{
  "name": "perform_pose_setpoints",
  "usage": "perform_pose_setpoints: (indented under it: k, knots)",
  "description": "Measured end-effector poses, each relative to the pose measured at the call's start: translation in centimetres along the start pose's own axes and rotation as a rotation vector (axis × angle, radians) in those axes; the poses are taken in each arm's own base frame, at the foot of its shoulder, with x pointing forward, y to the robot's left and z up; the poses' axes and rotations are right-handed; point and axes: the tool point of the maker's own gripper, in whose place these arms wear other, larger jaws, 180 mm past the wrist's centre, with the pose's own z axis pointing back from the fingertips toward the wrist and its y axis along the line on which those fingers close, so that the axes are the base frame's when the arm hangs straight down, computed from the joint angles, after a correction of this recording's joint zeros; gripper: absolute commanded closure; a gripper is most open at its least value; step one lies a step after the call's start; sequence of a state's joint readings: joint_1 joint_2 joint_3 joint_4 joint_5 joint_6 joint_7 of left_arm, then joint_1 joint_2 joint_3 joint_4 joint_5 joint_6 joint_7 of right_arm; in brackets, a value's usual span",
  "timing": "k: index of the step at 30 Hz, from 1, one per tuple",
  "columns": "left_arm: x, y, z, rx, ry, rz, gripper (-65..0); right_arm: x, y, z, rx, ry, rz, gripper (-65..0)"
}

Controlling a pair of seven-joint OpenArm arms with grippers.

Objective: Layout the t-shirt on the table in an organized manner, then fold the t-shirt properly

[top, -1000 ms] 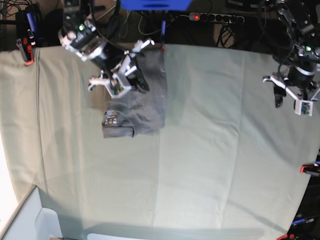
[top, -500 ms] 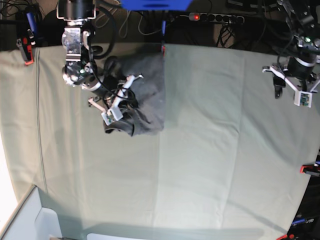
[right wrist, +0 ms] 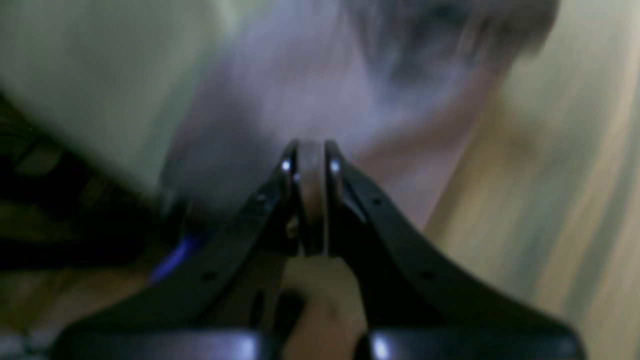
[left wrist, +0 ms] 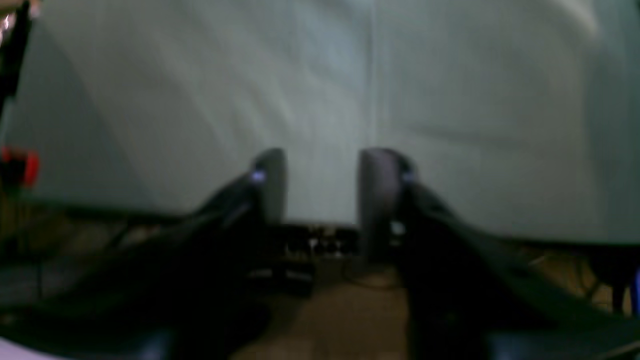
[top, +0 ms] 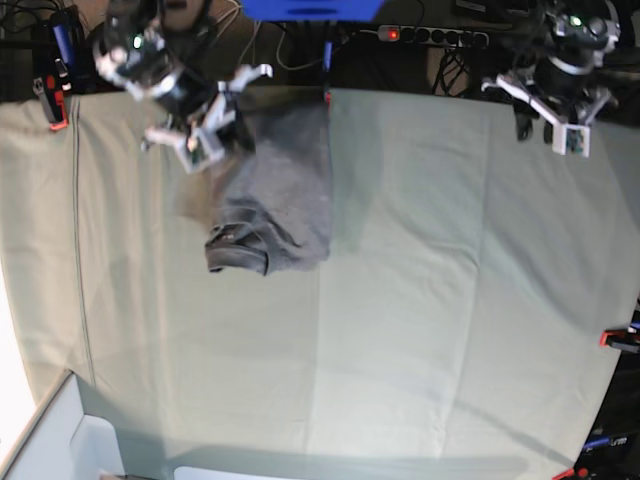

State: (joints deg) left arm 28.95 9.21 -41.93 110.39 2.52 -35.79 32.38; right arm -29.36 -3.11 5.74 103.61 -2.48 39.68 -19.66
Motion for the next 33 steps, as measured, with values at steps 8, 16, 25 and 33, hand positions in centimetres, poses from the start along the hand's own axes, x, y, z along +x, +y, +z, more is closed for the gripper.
perform_pose_setpoints:
  k: [8,16,25,33]
  knots:
    - [-6.4,-2.0,0.4,-0.074,0.16,0.027,0.0,-5.4,-1.1,3.8,-0.096,0.115,-0.106,0.0]
    - [-15.6,-6.5,-0.4,-0.192,0.383,0.15,0.0,-13.1,-1.9,5.6,-0.106,0.29,-0.195,0.0]
    - [-22.3,-11.1,-4.3,-0.32,0.569,0.319,0.0,-21.1,-2.5,4.5,-0.062,0.408,-0.34,0.0]
    - [-28.8,-10.1,-6.3,-0.192,0.574,0.403,0.0,-25.4,-1.6,5.1,-0.054,0.443,-0.438,0.0]
